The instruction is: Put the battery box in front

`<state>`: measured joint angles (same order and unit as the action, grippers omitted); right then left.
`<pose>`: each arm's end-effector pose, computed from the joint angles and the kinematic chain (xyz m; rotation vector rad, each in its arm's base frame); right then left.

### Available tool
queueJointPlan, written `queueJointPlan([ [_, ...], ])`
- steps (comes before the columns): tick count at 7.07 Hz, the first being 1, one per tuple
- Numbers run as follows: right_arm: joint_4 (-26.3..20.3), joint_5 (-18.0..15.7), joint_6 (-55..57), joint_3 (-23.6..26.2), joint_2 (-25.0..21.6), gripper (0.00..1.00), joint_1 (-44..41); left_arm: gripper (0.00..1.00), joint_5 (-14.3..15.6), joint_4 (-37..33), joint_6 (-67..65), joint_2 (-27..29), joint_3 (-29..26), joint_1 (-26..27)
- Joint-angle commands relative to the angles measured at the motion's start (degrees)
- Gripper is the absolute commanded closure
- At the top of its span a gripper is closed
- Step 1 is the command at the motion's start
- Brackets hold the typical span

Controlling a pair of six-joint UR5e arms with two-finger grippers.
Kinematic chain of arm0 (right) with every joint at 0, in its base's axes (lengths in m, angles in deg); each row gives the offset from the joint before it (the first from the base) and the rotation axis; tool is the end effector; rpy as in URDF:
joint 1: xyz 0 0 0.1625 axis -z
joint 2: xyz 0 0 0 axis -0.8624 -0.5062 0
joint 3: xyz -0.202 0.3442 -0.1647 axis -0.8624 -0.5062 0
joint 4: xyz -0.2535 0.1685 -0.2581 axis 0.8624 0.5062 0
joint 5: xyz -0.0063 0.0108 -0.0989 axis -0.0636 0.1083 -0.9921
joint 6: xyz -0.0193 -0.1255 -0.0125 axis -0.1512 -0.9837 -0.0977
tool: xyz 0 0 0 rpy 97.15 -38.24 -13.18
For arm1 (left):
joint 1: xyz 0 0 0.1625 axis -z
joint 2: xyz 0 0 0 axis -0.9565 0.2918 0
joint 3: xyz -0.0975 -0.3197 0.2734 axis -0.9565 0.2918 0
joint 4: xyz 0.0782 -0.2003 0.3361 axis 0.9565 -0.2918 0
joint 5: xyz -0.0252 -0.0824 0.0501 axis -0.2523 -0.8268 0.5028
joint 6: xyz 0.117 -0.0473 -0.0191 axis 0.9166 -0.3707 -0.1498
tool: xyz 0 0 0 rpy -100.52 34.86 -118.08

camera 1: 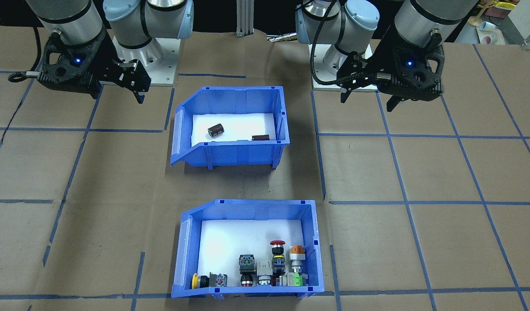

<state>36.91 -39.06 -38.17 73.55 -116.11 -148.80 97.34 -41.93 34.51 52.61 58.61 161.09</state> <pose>0.1269 -0.4423 0.4552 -0.1537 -3.1322 -0.0905 -0.1227 -0.4852 0.4967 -0.2253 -3.0802 -0.0819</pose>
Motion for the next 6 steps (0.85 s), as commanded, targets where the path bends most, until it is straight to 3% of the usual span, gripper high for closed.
queueJointPlan([
  [1,0.0,0.0,0.0,-0.2,-0.1,0.0,0.0,0.01,2.9,0.4,1.5,0.0,0.1,0.0],
  [6,0.1,-0.3,0.0,-0.7,-0.2,0.0,0.0,0.01,2.7,0.2,0.4,-3.9,3.3,0.1],
])
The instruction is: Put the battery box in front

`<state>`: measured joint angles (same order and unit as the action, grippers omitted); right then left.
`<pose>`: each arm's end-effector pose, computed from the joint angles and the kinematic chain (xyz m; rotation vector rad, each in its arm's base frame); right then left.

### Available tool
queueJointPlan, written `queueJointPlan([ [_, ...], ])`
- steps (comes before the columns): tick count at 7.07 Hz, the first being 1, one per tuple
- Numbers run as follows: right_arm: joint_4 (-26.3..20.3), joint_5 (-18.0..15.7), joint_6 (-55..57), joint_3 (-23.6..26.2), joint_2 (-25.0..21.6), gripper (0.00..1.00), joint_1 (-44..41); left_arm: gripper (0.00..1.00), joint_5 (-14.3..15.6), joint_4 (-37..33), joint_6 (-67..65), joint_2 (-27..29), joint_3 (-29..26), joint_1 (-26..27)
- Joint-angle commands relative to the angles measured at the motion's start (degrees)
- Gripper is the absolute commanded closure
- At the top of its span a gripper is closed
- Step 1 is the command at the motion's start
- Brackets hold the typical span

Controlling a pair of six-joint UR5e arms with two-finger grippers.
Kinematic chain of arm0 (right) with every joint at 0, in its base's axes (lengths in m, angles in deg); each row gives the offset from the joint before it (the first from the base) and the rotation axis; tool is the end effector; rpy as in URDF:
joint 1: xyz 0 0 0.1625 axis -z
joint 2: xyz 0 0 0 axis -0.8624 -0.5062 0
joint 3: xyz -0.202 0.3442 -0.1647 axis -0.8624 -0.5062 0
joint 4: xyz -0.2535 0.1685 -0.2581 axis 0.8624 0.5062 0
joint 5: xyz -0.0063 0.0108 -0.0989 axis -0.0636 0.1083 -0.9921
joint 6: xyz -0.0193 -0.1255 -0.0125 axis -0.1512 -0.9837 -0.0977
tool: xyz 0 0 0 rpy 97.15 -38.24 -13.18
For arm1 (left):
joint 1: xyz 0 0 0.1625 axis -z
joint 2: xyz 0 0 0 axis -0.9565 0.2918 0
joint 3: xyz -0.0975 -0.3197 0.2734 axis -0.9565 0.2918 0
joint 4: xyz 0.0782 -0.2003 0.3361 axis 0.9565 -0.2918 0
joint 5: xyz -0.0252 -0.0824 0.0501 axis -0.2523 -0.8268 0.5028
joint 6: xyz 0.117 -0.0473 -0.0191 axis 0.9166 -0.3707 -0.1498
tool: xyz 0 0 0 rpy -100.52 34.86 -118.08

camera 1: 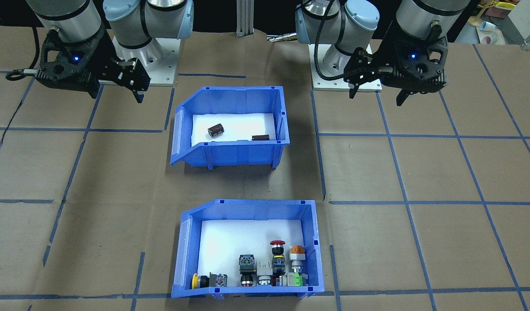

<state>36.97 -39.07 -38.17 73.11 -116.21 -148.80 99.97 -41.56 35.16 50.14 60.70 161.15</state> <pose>0.1269 -0.4430 0.4596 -0.1538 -3.1328 -0.0741 -0.1179 -0.4677 0.5005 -0.2502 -3.1255 -0.0704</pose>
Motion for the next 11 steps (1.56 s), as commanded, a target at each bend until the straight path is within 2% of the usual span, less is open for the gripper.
queueJointPlan([
  [1,-0.1,-0.1,0.0,-1.5,0.4,0.0,-0.1,0.01,-0.2,0.1,-0.2,-2.8,2.8,0.0],
  [3,-0.4,0.0,-0.1,-5.5,3.6,0.0,-0.1,0.01,-0.4,1.4,-0.4,-6.9,8.6,0.0],
  [4,-0.5,0.0,-0.5,-6.9,5.1,0.0,-0.2,0.01,-0.5,4.9,-0.9,-7.9,11.5,0.0],
  [5,-0.8,0.1,-1.0,-8.1,6.6,0.0,-0.4,0.01,-1.9,5.8,-9.6,-8.8,13.0,0.2],
  [6,-0.8,0.1,-1.4,-9.2,7.7,0.0,-0.5,0.01,-6.0,5.6,-20.2,-9.5,15.0,0.3],
  [7,-0.7,0.1,-5.3,-10.5,9.4,0.0,-0.5,0.02,-7.3,6.0,-26.1,-10.9,18.0,0.8],
  [8,-0.8,0.1,-12.5,-12.4,11.8,0.0,-0.8,0.02,-8.1,6.2,-33.3,-12.5,20.5,1.5],
  [9,-0.8,0.1,-19.2,-15.1,13.6,0.0,-2.4,0.02,-8.0,6.6,-45.9,-13.5,22.0,3.1],
  [10,-0.4,0.0,-26.6,-17.9,16.0,0.0,-3.3,0.02,-7.8,6.8,-57.7,-13.7,23.0,7.0],
  [11,-0.2,0.1,-35.0,-20.7,18.5,0.0,-3.4,0.02,-7.6,10.2,-70.8,-14.4,24.7,12.0],
])
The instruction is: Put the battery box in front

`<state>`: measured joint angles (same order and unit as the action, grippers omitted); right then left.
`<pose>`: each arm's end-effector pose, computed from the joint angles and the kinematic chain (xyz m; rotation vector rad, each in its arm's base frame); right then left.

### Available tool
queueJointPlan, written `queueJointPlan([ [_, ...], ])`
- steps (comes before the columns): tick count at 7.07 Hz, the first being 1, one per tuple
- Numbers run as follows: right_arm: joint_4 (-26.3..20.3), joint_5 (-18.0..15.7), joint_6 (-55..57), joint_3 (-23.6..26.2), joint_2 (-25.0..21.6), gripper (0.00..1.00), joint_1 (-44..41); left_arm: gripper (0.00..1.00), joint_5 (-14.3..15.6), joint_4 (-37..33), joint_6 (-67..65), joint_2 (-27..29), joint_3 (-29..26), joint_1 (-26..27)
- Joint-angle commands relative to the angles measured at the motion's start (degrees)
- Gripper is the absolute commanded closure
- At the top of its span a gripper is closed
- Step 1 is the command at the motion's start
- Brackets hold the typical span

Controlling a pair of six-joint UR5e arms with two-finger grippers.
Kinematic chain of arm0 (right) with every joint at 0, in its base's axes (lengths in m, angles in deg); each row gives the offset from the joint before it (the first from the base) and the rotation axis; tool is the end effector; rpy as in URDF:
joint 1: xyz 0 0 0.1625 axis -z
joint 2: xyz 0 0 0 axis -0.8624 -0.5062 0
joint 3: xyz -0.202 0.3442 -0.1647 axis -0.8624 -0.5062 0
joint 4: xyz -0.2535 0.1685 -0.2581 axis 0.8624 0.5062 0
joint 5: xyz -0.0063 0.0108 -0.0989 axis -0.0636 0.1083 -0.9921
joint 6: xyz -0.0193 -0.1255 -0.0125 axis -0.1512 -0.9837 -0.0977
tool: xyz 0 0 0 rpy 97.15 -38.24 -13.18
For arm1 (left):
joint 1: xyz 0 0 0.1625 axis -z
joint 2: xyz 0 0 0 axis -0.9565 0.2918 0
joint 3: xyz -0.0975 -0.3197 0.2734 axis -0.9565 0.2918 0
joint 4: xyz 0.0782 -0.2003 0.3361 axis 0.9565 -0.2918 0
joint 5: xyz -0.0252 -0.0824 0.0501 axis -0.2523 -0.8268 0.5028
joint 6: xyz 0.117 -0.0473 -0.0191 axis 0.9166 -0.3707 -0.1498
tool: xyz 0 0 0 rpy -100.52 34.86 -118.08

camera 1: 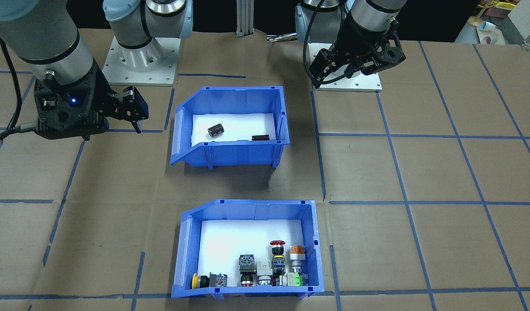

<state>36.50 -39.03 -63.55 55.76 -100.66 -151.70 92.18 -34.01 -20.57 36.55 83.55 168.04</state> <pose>0.1536 -0.5554 0.4655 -0.6167 3.0780 0.0379 -0.1813 -0.3451 0.4251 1.0405 -2.8603 -0.1908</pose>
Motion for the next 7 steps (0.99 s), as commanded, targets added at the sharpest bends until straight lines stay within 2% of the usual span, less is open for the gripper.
queueJointPlan([
  [1,0.2,-0.1,-15.0,-5.9,5.5,0.0,-1.3,0.02,0.1,6.4,-29.2,-1.0,4.3,9.5],
  [3,0.3,-0.3,-26.2,-11.5,11.8,0.0,-6.6,0.01,0.2,16.5,-50.1,-1.0,10.1,18.5],
  [5,0.2,-0.6,-32.7,-16.1,16.5,0.0,-12.7,0.01,1.1,26.3,-69.2,-0.6,17.3,26.8],
  [6,0.3,-0.2,-35.8,-16.4,17.5,0.0,-14.8,0.01,3.3,27.0,-72.3,0.2,18.6,28.4],
  [7,0.4,-0.3,-37.9,-16.4,18.3,0.0,-17.2,0.01,3.2,28.4,-77.1,3.0,18.8,28.7],
])
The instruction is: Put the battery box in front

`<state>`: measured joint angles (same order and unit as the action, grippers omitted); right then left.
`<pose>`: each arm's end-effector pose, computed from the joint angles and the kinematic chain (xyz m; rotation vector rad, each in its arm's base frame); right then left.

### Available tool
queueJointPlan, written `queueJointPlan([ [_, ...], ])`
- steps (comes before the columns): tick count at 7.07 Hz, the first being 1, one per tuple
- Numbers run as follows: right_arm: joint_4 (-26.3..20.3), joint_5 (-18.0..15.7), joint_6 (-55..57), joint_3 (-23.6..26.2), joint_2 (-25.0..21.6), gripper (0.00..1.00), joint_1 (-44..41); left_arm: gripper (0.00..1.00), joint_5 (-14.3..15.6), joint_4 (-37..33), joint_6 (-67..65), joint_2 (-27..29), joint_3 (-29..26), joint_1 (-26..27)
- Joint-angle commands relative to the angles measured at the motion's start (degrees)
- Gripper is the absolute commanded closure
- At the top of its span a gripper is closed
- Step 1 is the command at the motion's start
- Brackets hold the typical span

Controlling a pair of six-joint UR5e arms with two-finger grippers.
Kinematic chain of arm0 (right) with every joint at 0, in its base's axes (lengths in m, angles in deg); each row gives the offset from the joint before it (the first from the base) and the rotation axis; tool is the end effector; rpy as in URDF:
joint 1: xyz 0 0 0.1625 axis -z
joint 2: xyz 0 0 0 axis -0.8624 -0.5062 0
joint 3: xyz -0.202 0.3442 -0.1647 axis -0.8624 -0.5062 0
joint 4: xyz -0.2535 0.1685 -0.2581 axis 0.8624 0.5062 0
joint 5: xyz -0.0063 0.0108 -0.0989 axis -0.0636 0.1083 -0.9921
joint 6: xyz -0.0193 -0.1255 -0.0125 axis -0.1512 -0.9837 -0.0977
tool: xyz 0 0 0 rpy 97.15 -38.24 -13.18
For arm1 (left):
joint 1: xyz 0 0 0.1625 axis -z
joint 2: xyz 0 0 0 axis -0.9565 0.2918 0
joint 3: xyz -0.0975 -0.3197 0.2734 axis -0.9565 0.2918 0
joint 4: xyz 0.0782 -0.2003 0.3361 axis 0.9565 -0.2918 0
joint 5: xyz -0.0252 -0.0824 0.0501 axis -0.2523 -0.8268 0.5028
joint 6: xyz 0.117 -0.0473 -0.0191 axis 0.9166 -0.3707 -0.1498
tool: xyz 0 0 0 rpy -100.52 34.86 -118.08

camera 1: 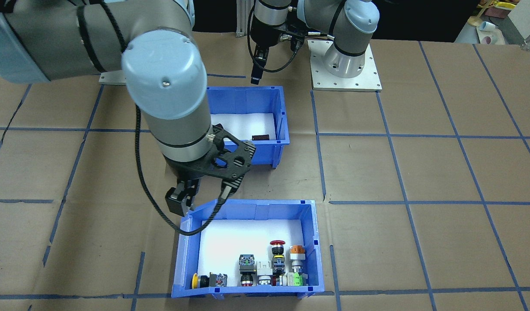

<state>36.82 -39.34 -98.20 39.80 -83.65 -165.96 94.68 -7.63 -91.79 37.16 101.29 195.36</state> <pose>0.3183 -0.6141 0.4132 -1.8336 2.5435 0.0584 -0.3127 -0.2231 0.3224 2.0304 -2.2783 -0.1086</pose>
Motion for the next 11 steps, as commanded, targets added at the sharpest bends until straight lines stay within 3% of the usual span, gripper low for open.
queueJointPlan([
  [1,1.0,-0.4,-4.3,-0.4,2.2,0.0,-5.1,0.01,0.8,6.9,-7.9,6.1,1.0,1.9],
  [2,6.3,-0.5,-4.3,-0.4,3.9,0.0,-6.6,0.01,0.9,10.6,-8.2,8.8,1.0,2.9],
  [3,8.4,-0.5,-4.0,-0.5,5.5,0.0,-7.7,0.01,1.0,10.8,-8.2,9.9,1.1,3.3],
  [6,8.2,0.3,-6.8,1.8,6.3,0.0,-9.5,0.01,0.2,11.0,-8.2,14.4,1.7,3.4],
  [7,8.6,0.2,-7.3,3.4,6.6,0.0,-9.6,0.12,0.3,11.0,-8.0,14.4,1.7,3.4],
  [8,10.5,0.1,-7.6,4.9,7.5,0.0,-9.7,0.48,0.3,10.9,-8.0,14.4,1.9,3.4],
  [9,16.9,-0.4,-7.4,5.7,9.6,0.0,-9.7,0.73,0.1,11.5,-8.1,14.5,1.8,3.4],
  [10,19.8,-0.7,-7.5,6.1,10.9,0.0,-9.8,0.92,-0.2,14.3,-8.0,14.6,2.2,3.4],
  [11,19.9,-0.8,-7.5,6.2,11.5,0.0,-9.8,1.0,-1.7,16.1,-7.8,14.5,2.3,3.4],
])
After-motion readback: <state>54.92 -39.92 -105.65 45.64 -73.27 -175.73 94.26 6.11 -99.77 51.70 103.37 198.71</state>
